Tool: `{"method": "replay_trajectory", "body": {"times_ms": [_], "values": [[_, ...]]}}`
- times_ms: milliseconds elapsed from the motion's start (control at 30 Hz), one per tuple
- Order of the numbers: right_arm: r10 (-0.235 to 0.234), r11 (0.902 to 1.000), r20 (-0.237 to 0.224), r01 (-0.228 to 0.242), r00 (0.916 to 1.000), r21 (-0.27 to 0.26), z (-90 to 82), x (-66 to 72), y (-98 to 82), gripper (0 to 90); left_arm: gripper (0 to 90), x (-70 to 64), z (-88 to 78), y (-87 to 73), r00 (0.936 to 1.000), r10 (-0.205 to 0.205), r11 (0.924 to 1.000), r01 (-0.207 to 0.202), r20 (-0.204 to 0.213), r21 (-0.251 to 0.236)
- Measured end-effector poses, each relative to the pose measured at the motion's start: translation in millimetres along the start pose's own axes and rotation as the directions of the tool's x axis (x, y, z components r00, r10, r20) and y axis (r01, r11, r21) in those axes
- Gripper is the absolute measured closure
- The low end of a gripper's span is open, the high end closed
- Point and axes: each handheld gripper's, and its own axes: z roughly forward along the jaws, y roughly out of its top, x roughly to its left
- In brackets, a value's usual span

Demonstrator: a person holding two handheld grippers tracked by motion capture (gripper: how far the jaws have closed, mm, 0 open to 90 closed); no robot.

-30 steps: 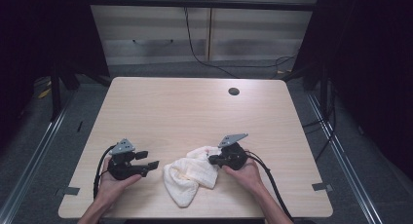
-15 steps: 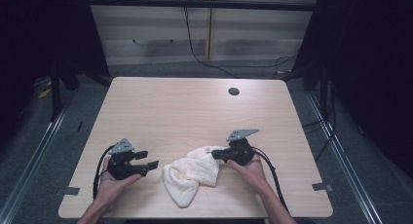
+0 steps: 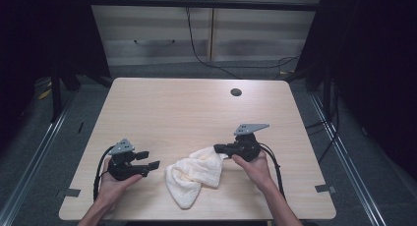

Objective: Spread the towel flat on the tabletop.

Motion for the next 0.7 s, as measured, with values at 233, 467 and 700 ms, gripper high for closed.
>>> {"method": "replay_trajectory", "body": {"times_ms": [233, 467, 700], "values": [[-0.032, 0.9974, -0.002, 0.032, 0.9995, -0.065, -17.2, 6.5, 33.9, 89.7, 35.8, 0.0, -0.4, 0.5, 1.0, 0.0, 1.0, 0.0, 0.006, 0.0], [-0.061, 0.9905, -0.001, 0.06, 0.9981, -0.124, -34.1, 13.3, 65.5, 89.8, 35.8, -0.1, -0.8, 1.2, 1.0, 0.001, 1.0, -0.001, 0.01, -0.003], [-0.101, 0.9801, 0.018, 0.103, 0.9947, -0.17, -50.6, 19.4, 96.7, 89.8, 35.8, 0.1, 0.1, 1.6, 0.9999, -0.006, 1.0, 0.006, 0.014, -0.005]]}}
